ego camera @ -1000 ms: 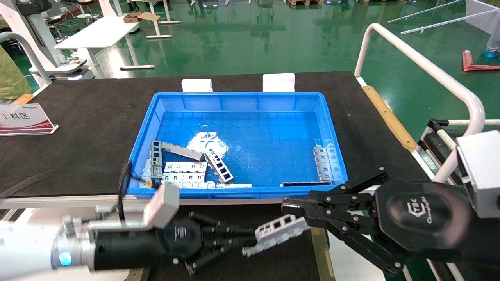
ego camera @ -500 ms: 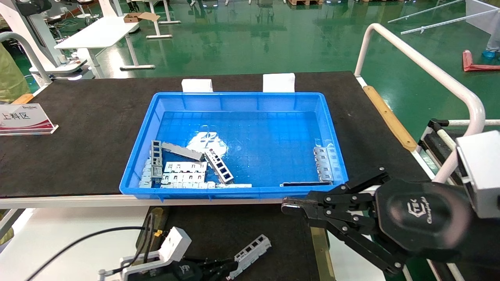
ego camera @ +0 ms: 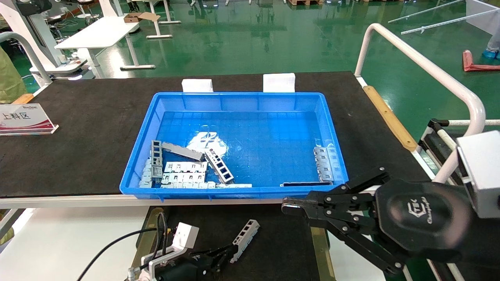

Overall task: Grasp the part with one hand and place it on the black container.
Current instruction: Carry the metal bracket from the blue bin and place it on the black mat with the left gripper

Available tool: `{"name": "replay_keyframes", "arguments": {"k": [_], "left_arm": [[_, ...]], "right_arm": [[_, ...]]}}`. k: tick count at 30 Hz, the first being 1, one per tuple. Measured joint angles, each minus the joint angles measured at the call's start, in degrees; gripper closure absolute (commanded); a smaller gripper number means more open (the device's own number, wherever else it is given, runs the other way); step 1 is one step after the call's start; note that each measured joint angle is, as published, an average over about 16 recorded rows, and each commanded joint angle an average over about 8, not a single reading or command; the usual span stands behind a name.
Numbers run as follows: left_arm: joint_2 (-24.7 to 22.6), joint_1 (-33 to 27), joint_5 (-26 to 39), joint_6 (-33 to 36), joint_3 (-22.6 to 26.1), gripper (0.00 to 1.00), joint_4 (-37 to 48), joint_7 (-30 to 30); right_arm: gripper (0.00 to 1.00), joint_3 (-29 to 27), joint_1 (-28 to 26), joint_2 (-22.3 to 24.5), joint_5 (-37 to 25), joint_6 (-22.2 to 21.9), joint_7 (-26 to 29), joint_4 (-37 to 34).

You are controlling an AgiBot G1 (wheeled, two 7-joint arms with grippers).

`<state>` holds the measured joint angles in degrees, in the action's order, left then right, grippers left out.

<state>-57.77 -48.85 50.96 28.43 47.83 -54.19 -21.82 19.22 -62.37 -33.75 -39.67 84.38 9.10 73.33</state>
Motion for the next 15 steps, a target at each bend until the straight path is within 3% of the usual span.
{"name": "replay_keyframes", "arguments": {"k": [15], "left_arm": [[-5.5,1.1,-0.8,-16.6,3.3,1.00,-1.0,-9.7]], "right_arm": [[1.00,0.0,0.0,0.0,0.0,0.0,0.0,0.0]]}}
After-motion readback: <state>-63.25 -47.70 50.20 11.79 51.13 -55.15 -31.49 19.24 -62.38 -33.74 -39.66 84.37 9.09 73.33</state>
